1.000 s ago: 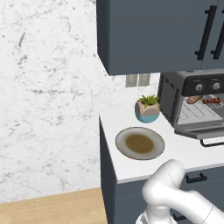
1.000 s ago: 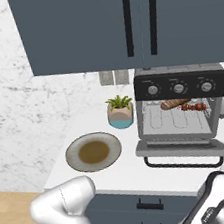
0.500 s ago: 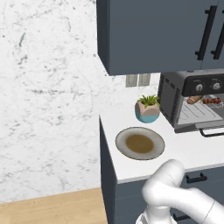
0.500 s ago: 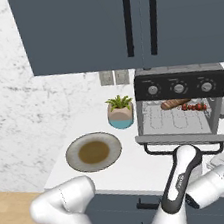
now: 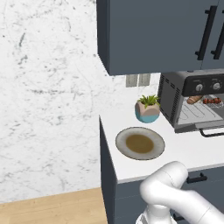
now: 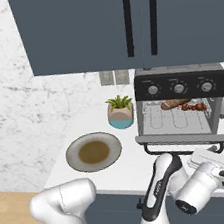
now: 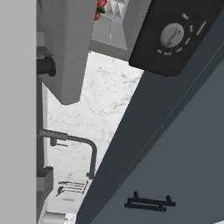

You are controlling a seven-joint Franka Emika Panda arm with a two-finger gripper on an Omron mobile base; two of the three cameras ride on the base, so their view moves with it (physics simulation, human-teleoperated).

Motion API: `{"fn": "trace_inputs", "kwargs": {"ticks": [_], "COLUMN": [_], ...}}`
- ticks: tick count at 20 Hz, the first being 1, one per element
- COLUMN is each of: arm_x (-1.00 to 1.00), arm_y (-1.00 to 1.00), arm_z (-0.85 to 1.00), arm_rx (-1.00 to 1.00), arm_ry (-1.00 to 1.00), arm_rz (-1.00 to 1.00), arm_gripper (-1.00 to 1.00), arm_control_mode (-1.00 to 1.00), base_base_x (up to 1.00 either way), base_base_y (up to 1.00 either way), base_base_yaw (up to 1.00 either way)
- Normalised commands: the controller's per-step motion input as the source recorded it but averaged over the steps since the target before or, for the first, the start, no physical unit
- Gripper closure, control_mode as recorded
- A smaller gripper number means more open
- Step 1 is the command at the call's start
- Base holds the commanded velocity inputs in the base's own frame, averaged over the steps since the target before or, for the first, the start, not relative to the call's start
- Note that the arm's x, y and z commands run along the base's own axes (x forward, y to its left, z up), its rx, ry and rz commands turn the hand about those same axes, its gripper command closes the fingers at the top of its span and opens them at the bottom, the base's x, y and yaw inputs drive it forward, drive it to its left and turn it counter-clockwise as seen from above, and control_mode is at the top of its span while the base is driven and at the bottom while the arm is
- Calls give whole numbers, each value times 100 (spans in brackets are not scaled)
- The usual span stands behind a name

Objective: Pick up the kebab skewer and baguette bread, and place them inside the toaster oven. Close the toaster oven door and start by setting the timer.

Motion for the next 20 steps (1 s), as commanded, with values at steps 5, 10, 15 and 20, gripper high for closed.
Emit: {"fn": "trace_inputs", "kwargs": {"ticks": [5,10,15,20], "arm_x": [46,36,32,49], "arm_y": [42,14,3,0], "arm_z": [0,-16,-43,-45], "arm_rx": [0,2,5,5], "arm_ry": [0,6,9,10], "arm_rz": [22,19,14,9], "arm_gripper": [-100,-100,-100,-100], "arm_control_mode": [-100,-100,-100,-100], "base_base_x": [0,0,0,0], "base_base_y": [0,0,0,0], "base_base_yaw": [0,0,0,0]}}
